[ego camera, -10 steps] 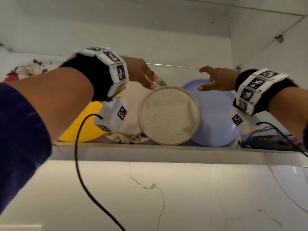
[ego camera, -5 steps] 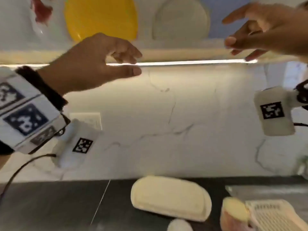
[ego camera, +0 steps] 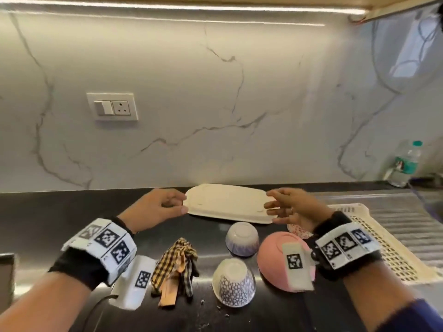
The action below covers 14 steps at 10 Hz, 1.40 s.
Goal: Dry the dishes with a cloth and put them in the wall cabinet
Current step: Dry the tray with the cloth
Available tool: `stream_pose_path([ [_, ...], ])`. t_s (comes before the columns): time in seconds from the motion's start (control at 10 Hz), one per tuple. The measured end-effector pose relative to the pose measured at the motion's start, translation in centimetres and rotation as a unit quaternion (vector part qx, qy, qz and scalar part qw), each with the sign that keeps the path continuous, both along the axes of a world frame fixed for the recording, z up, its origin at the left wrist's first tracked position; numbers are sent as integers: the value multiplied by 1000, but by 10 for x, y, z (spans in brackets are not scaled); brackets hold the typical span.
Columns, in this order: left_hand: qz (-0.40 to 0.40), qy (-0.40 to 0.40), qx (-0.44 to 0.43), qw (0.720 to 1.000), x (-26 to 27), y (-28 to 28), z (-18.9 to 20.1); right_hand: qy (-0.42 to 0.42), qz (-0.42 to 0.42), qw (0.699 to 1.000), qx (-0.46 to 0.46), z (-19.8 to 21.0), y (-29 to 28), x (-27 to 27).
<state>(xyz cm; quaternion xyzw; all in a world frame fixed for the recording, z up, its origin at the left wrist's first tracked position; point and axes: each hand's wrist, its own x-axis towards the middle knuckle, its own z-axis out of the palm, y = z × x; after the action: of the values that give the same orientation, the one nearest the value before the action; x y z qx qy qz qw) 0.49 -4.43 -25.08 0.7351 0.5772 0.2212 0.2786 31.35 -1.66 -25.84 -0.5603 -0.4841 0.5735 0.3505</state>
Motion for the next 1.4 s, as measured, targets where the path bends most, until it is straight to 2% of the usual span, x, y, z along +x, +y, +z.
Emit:
stream_pose_path([
  [0.1,-5,65,-62,996,-11,17,-22,190,-97,973,-92,-36,20,-2],
  [0.2,-16,142,-102,985,-17,45,-35,272,-188,936,-122,-60,41,-11],
  [0.3,-22,204,-108,973,-22,77,-47,276,-236,921,-139,-77,63,-22],
  [0.4,-33,222,-128,966,-27,104,-64,230,-315,908,-156,-79,75,-34],
  [0.5,-41,215,-140,966,-32,127,-81,81,-349,924,-137,-95,93,-36],
  [0.6,-54,219,-136,965,-34,146,-95,75,-349,925,-131,-104,101,-47],
  [0.7,-70,220,-126,965,-33,159,-106,5,-388,917,-94,-99,102,-56],
  [0.8,-85,213,-131,965,-32,168,-114,11,-355,933,-53,-92,89,-70],
  [0.9,-95,199,-130,967,-32,173,-120,194,-354,905,-136,-119,118,-61],
  [1.0,-95,177,-117,973,-34,176,-123,378,-368,835,-153,-132,138,-57],
  [1.1,-94,153,-96,979,-36,176,-122,408,-359,831,-115,-122,148,-66],
  [1.2,-75,112,-70,988,-43,170,-114,371,-346,859,-70,-103,149,-75],
  [1.3,-47,54,-31,997,-54,159,-99,277,-321,905,32,-62,134,-79],
  [1.4,-2,-67,6,998,-58,140,-76,220,-259,927,160,-9,105,-86],
])
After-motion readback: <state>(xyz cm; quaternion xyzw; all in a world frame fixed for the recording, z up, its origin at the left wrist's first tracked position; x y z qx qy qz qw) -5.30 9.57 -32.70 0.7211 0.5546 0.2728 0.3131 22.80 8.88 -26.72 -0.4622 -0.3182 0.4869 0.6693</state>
